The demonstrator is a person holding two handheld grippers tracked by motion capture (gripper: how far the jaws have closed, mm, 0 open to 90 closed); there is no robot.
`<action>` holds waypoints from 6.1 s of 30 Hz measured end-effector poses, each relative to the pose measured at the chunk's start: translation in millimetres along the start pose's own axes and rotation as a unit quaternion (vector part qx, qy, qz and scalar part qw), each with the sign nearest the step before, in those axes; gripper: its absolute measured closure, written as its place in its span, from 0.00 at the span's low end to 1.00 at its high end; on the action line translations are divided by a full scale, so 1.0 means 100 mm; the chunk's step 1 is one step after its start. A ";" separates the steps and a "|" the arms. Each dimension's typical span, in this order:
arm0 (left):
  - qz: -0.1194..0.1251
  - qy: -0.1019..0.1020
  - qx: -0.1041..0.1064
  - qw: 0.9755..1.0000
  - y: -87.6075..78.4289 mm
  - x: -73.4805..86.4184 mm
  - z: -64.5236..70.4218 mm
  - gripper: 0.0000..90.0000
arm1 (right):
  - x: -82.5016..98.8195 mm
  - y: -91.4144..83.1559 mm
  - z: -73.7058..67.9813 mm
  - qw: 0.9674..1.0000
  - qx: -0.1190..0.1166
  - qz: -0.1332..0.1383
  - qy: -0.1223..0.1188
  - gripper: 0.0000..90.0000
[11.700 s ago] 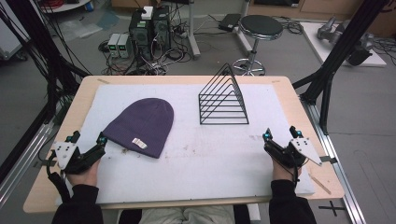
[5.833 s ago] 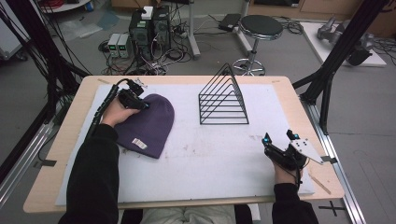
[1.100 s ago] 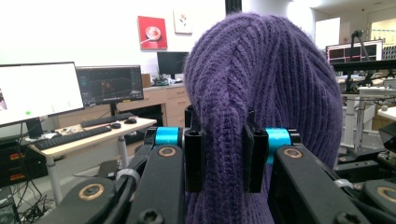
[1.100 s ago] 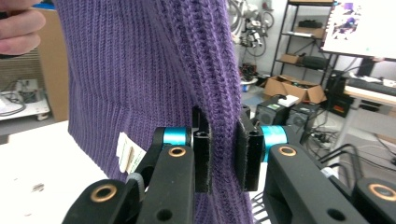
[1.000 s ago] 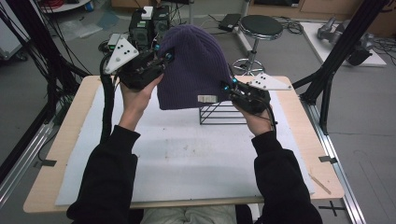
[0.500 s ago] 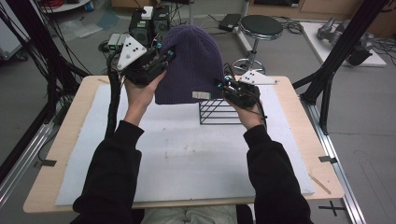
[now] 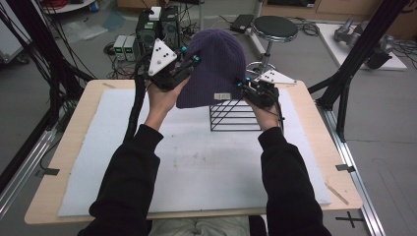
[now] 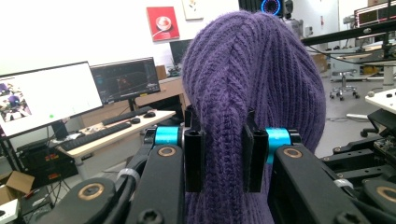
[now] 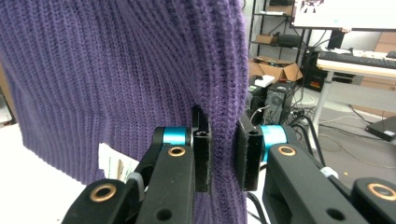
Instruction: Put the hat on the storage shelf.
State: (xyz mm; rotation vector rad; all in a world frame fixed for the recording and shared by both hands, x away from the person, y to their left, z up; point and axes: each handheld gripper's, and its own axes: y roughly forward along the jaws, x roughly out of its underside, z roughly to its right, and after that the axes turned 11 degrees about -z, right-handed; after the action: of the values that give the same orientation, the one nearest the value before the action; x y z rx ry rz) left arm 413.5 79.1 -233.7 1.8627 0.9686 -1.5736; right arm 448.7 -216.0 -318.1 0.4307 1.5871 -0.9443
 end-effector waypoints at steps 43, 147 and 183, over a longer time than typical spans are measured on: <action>-0.071 -0.018 0.084 0.994 0.73 0.75 0.55 0.83 | 0.82 -0.31 0.48 0.988 0.078 -0.130 0.034 0.88; -0.053 -0.089 -0.128 0.986 -2.02 1.72 0.00 0.20 | 1.48 -1.65 -0.18 0.971 0.210 0.073 0.090 0.11; -0.079 -0.132 -0.151 0.977 -2.24 2.22 -0.07 0.22 | 1.80 -1.38 -0.14 0.973 0.205 0.020 0.104 0.11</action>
State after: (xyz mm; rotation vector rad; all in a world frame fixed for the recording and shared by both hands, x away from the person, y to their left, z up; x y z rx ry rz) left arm 258.4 265.0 -436.0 1.3614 1.1798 -1.6098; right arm 294.8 -328.6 -441.4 0.8712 1.5601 -1.2326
